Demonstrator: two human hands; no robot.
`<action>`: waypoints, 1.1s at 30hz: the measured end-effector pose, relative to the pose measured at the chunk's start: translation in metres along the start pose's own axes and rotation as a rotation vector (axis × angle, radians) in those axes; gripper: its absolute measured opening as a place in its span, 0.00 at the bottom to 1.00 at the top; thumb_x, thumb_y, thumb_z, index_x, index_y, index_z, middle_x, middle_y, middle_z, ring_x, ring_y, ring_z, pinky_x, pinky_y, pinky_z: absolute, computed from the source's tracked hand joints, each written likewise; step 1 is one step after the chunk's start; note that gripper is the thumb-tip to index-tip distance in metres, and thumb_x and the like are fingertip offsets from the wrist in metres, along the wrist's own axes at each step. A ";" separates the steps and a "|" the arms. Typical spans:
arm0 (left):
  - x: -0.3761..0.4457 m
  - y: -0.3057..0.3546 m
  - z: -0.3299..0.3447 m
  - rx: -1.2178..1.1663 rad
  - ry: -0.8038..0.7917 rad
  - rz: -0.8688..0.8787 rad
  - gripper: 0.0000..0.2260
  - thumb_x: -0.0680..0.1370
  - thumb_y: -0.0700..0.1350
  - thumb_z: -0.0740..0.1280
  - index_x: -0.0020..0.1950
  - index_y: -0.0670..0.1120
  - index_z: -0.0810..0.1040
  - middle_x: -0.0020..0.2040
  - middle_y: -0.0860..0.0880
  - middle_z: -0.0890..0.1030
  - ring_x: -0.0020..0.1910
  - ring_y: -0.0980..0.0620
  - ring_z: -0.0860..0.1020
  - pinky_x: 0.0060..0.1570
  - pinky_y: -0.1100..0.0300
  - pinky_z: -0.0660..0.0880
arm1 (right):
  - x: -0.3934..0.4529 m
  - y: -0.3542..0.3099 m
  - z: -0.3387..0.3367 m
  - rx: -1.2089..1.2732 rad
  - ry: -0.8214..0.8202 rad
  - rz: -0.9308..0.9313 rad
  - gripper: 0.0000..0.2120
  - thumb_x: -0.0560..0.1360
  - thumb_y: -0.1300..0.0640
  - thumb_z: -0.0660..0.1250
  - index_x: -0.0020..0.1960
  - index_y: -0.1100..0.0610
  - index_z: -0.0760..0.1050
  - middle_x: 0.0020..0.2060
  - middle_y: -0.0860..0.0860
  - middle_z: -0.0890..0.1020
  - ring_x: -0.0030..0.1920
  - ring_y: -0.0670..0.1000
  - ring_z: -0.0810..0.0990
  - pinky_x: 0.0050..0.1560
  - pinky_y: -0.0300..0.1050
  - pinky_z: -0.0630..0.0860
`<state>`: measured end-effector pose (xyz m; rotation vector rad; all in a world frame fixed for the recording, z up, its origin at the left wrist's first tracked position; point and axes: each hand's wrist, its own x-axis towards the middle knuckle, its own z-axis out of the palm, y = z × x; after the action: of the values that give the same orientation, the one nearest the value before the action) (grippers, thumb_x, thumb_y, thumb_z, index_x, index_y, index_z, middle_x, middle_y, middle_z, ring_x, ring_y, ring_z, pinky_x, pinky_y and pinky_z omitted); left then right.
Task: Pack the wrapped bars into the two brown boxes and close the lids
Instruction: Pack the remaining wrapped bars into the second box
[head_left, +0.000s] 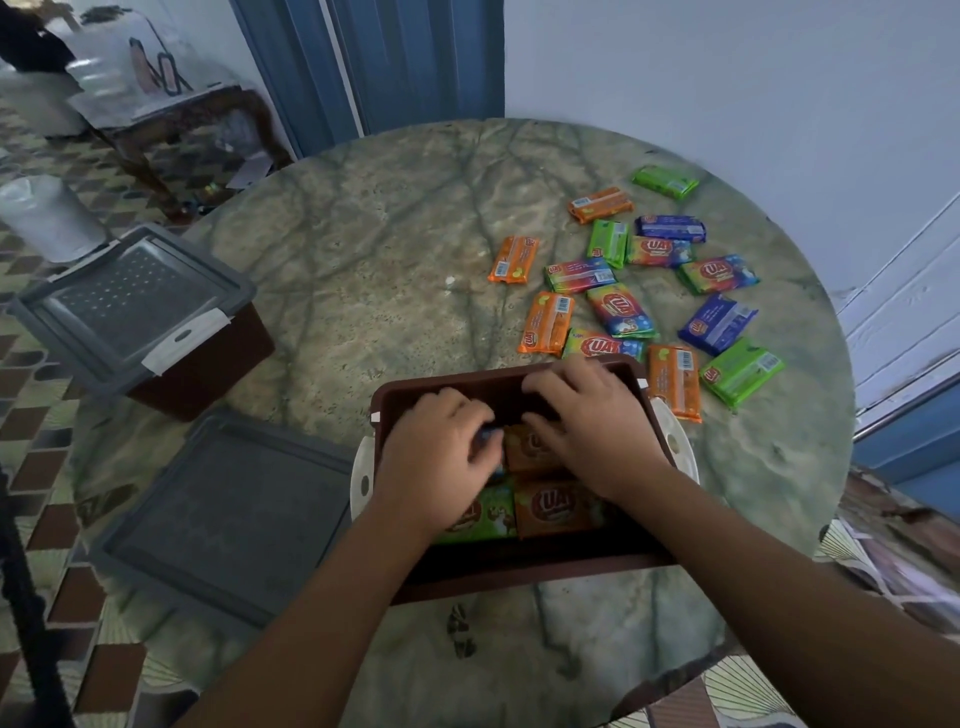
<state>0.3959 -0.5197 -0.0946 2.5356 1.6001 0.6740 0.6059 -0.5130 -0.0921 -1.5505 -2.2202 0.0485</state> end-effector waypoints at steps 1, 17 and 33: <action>0.005 -0.003 -0.008 0.036 0.068 -0.006 0.11 0.78 0.51 0.71 0.56 0.46 0.82 0.49 0.49 0.79 0.48 0.49 0.75 0.45 0.53 0.75 | 0.002 0.002 -0.004 -0.022 0.051 0.014 0.19 0.76 0.50 0.74 0.65 0.53 0.77 0.55 0.52 0.76 0.54 0.56 0.75 0.52 0.54 0.77; 0.072 -0.058 0.007 0.099 -0.247 0.008 0.19 0.79 0.63 0.67 0.41 0.50 0.69 0.34 0.54 0.70 0.33 0.56 0.69 0.31 0.57 0.61 | 0.033 0.032 -0.025 -0.242 -0.396 0.339 0.19 0.80 0.45 0.68 0.68 0.45 0.68 0.65 0.50 0.77 0.67 0.57 0.72 0.64 0.59 0.71; 0.131 -0.053 0.027 0.060 -0.281 0.250 0.19 0.78 0.65 0.67 0.40 0.52 0.66 0.36 0.55 0.69 0.36 0.51 0.71 0.33 0.54 0.64 | 0.022 0.043 -0.027 -0.282 -0.334 0.582 0.24 0.79 0.44 0.69 0.72 0.46 0.67 0.66 0.52 0.77 0.69 0.59 0.71 0.65 0.60 0.71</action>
<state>0.4097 -0.3762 -0.0912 2.7511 1.2456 0.2696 0.6473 -0.4826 -0.0721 -2.4598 -1.9841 0.1851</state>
